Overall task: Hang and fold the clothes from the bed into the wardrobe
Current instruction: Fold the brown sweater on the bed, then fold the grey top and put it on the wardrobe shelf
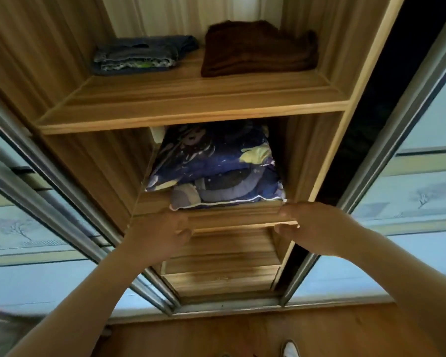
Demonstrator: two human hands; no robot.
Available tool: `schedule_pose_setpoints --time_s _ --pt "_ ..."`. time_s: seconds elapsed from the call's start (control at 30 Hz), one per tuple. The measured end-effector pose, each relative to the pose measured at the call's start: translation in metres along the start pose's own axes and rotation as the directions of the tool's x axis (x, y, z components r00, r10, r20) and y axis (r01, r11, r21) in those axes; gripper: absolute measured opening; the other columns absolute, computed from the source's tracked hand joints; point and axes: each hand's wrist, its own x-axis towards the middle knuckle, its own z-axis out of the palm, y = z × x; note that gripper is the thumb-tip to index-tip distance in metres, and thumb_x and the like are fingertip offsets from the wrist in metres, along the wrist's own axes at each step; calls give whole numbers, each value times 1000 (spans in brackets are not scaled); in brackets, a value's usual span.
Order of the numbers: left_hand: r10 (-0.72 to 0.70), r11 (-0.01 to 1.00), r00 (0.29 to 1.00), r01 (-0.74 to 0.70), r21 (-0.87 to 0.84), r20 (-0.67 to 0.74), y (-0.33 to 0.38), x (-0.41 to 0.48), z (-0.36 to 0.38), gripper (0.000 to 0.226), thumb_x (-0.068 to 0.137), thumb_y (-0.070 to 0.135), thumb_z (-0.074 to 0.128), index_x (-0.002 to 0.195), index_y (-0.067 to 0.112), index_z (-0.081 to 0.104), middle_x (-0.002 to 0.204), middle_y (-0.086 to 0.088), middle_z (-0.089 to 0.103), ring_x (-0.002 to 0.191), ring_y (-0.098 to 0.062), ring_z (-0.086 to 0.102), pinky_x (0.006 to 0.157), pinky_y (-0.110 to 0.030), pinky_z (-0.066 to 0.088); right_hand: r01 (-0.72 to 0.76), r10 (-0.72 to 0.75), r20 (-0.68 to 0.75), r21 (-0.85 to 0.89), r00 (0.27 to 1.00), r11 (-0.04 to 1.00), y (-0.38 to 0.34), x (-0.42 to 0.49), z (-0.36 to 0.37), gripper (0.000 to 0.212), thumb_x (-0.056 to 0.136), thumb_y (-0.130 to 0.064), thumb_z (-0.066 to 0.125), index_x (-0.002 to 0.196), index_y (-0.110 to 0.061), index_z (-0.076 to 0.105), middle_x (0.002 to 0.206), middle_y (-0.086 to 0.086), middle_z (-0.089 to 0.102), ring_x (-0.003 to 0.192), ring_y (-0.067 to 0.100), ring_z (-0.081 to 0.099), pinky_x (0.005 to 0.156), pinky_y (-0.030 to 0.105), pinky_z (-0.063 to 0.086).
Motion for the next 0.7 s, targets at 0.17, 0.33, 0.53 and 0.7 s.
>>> schedule_pose_setpoints --time_s 0.17,0.33,0.53,0.7 --pt "114 993 981 -109 -44 155 32 41 48 29 95 50 58 112 27 65 105 6 69 101 -18 65 87 -32 50 -237 226 164 50 960 970 35 -37 28 43 95 -67 40 127 -43 54 120 -12 66 110 20 64 87 38 54" --pt "213 975 931 -185 -119 297 97 79 82 38 95 50 59 127 30 61 121 7 66 109 -14 61 94 -33 50 -449 429 184 83 884 890 91 -90 48 51 97 -65 43 139 -37 50 140 -5 59 117 19 62 95 39 54" --pt "454 887 807 -450 -104 377 218 99 112 31 94 52 54 119 35 62 111 10 66 91 -6 59 88 -32 52 -654 603 265 186 752 734 154 -151 65 47 96 -61 44 134 -34 53 133 -2 62 114 21 61 93 42 53" --pt "576 748 645 -663 -6 502 330 108 135 43 100 51 47 138 30 51 131 4 59 114 -15 57 95 -28 45 -763 720 257 262 645 591 211 -204 77 47 95 -59 44 133 -34 56 132 -3 62 116 18 60 93 40 51"
